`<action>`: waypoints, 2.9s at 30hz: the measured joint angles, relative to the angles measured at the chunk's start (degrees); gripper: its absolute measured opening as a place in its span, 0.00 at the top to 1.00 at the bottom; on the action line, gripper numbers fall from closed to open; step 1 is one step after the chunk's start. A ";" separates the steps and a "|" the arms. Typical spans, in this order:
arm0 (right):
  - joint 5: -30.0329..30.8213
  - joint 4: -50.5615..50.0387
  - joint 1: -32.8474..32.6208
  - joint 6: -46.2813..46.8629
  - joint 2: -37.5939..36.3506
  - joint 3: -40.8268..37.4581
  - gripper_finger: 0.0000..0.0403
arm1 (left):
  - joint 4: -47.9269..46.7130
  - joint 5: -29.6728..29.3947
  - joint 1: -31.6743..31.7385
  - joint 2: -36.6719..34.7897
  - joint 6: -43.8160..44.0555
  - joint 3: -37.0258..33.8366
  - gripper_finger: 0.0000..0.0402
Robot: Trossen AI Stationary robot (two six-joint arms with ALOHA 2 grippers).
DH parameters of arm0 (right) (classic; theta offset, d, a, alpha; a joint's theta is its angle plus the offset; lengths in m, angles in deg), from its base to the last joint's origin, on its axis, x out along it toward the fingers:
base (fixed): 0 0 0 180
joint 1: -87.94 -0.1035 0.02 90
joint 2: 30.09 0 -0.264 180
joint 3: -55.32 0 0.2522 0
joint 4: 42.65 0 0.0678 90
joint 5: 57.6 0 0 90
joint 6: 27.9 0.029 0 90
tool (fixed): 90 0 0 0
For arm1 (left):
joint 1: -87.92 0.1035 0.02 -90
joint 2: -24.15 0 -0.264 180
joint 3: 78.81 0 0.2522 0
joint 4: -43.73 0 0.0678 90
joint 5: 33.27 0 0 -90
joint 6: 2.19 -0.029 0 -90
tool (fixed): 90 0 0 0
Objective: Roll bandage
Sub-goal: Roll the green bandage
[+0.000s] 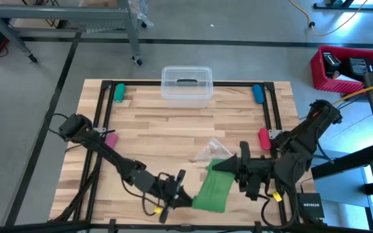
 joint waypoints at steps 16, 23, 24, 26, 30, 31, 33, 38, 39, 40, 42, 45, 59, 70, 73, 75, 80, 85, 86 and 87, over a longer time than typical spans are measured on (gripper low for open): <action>-12.21 -16.42 7.55 28.85 0.59 0.09 0.99 | 1.27 6.84 -3.49 0.02 -11.67 5.30 0.97; -14.20 -17.61 7.55 37.60 0.59 -3.30 0.99 | 1.22 7.28 -4.15 -2.43 -20.74 6.36 0.97; -14.62 -17.67 7.57 39.44 0.59 -4.12 0.99 | 1.21 7.07 -4.24 -3.07 -21.59 6.38 0.97; -16.40 -17.53 7.55 43.72 0.59 -5.57 0.99 | 1.20 6.06 -4.35 -3.86 -22.67 6.40 0.97; -18.47 -15.82 7.60 53.33 0.59 -7.74 0.96 | 0.92 0.56 -4.22 -4.11 -24.42 6.40 0.97; -18.44 -15.48 7.62 55.71 0.59 -7.97 0.94 | 0.83 -1.19 -4.22 -4.11 -24.91 6.40 0.97; -18.40 -15.42 7.62 60.42 0.59 -8.02 0.89 | 0.65 -4.12 -4.09 -4.11 -25.26 6.40 0.97; -18.38 -15.44 7.60 64.76 0.51 -8.04 0.67 | 0.64 -5.53 -3.05 -4.11 -25.26 6.41 0.97; -18.49 -15.87 7.60 64.77 0.23 -8.04 0.62 | 0.62 -5.59 -2.80 -4.11 -25.19 6.43 0.97; -18.55 -17.22 7.60 64.79 -0.04 -7.67 0.58 | 0.41 -5.66 -2.53 -4.15 -24.90 6.43 0.97; -18.74 -21.38 7.56 65.20 -1.00 -6.40 0.49 | -0.24 -5.66 -2.18 -4.17 -23.88 6.43 0.97; -18.73 -28.31 7.56 69.05 -3.00 -4.25 0.39 | -2.02 -6.18 -1.64 -4.17 -22.23 6.43 0.97; -13.63 -27.63 8.04 65.63 -1.95 -5.08 0.28 | -2.63 -0.46 0.89 -4.20 -17.62 6.43 0.97; -9.49 -21.62 7.18 58.66 -0.16 -5.26 0.28 | -3.38 8.78 -0.18 -4.20 -15.11 6.43 0.97; -13.25 -27.01 4.68 63.13 -1.72 -3.21 0.28 | -3.37 3.01 -1.01 -4.20 -17.20 6.43 0.97; -16.01 -33.71 2.43 67.70 -2.60 -2.05 0.28 | -3.43 -2.22 -1.24 -4.20 -18.89 6.43 0.97; -17.70 -47.80 -3.77 83.98 -4.73 -1.59 0.28 | -5.39 -8.42 0.03 -4.20 -21.22 6.43 0.97; -6.72 -40.45 -12.18 87.40 -6.32 -9.29 0.28 | -5.97 -8.55 2.05 -4.20 -19.30 6.43 0.97; -2.14 -37.86 -13.97 87.24 -6.71 -11.80 0.28 | -6.11 -8.55 2.28 -4.20 -19.25 6.43 0.97; 2.65 -35.41 -15.50 87.18 -7.14 -14.39 0.28 | -6.47 -8.52 2.40 -4.20 -19.23 6.43 0.97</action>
